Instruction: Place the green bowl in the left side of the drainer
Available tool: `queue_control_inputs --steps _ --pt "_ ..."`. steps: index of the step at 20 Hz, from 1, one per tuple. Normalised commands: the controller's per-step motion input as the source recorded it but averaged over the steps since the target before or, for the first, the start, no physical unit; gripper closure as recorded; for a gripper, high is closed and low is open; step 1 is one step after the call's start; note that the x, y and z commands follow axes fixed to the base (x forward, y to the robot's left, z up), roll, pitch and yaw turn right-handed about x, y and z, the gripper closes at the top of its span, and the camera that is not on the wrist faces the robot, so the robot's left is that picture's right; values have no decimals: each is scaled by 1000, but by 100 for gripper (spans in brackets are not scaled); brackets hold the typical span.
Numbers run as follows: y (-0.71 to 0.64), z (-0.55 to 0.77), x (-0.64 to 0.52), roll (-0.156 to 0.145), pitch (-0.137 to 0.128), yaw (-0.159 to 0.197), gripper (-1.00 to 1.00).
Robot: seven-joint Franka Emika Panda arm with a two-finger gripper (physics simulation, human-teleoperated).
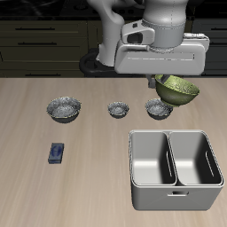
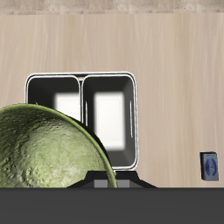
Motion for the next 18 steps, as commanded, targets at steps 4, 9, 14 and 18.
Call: queue_control_inputs --steps 4,9,14,18 --pt "553 2 134 47 2 3 100" --pt "268 1 132 15 6 -8 100" --pt "243 -43 149 -9 12 -17 100" --pt "236 -42 107 0 8 5 100"
